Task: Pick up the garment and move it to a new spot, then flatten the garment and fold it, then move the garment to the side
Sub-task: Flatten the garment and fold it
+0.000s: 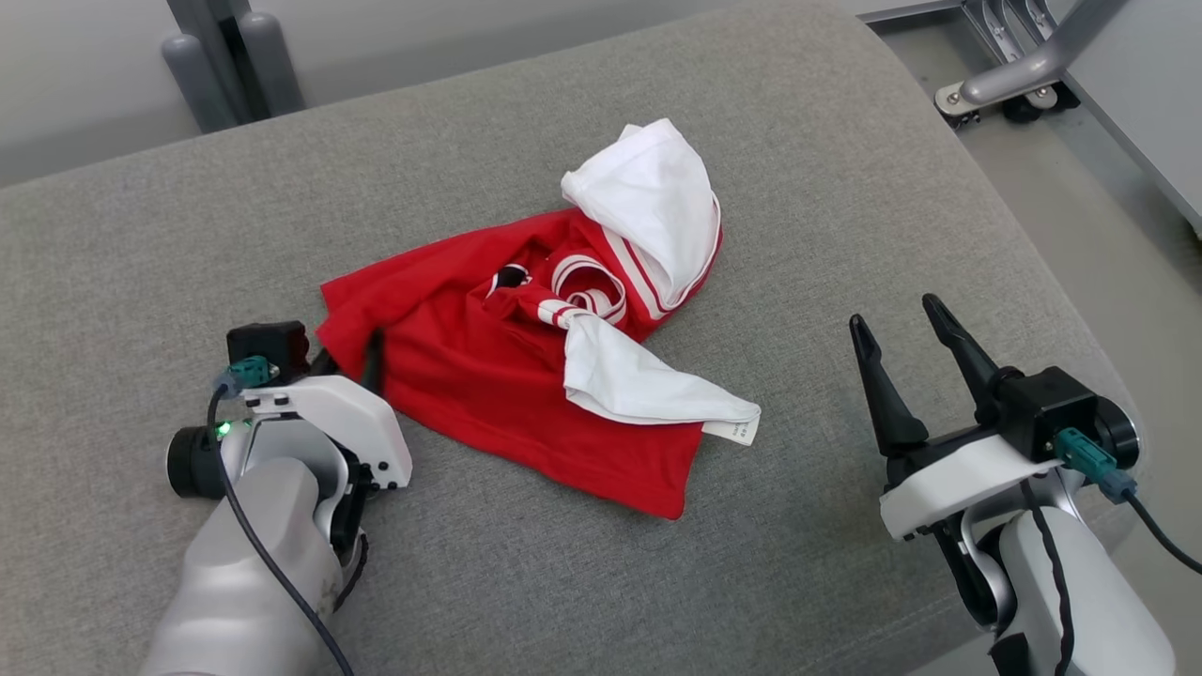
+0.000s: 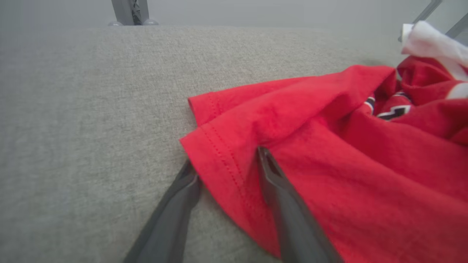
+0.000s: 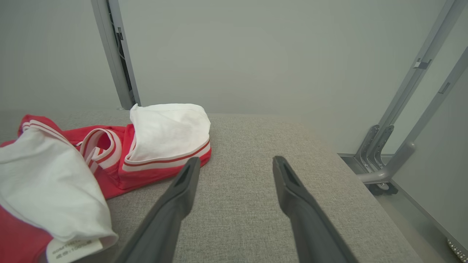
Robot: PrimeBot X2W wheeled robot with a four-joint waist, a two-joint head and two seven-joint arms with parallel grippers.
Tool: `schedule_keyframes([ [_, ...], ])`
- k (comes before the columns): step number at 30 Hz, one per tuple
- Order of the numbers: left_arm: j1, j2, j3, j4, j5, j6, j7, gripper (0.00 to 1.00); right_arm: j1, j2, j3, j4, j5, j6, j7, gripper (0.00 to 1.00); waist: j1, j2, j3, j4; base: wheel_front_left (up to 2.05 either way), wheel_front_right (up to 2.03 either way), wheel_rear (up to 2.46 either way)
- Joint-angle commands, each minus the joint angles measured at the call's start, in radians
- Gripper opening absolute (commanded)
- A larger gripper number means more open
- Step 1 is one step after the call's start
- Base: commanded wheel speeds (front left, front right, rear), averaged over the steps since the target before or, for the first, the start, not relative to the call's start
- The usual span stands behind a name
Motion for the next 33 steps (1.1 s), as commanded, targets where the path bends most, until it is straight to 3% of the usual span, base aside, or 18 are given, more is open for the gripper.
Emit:
schedule_keyframes([
  [1, -0.012, 0.000, -0.001, 0.012, -0.007, -0.009, 0.001, 0.00, -0.005, -0.001, -0.006, 0.001, 0.006, 0.000, -0.003, 1.00, 0.0000, 0.0000, 0.007, -0.004, 0.00, 0.00, 0.00],
  [14, -0.190, 0.149, -0.024, -0.013, 0.067, 0.042, -0.035, 0.00, -0.020, 0.016, -0.007, 0.010, -0.008, 0.000, -0.003, 1.00, 0.0000, 0.0000, 0.021, 0.001, 0.00, 0.00, 0.00],
  [19, -0.241, 0.193, -0.050, -0.016, 0.107, 0.074, -0.035, 0.00, -0.027, 0.020, 0.001, 0.009, -0.010, 0.000, -0.003, 1.00, 0.0000, 0.0000, 0.024, 0.001, 0.00, 0.00, 0.00],
  [23, -0.257, 0.219, -0.058, -0.029, 0.134, 0.127, -0.035, 0.00, -0.024, 0.027, 0.011, 0.009, -0.007, 0.000, -0.003, 1.00, 0.0000, 0.0000, 0.027, 0.001, 0.00, 0.00, 0.00],
  [24, -0.253, 0.222, -0.060, -0.029, 0.140, 0.143, -0.035, 0.86, -0.024, 0.028, 0.012, 0.010, -0.007, 0.000, -0.003, 1.00, 0.0000, 0.0000, 0.028, 0.001, 0.00, 0.00, 0.00],
  [25, -0.243, 0.221, -0.062, -0.017, 0.143, 0.154, -0.035, 1.00, -0.024, 0.030, 0.014, 0.011, -0.006, 0.000, -0.003, 1.00, 0.0000, 0.0000, 0.028, 0.002, 0.00, 0.00, 0.00],
  [33, -0.205, 0.188, -0.079, 0.043, 0.133, 0.140, -0.034, 1.00, -0.014, 0.027, 0.015, 0.018, -0.012, 0.000, -0.003, 1.00, 0.0000, 0.0000, 0.000, 0.041, 0.00, 0.00, 0.00],
])
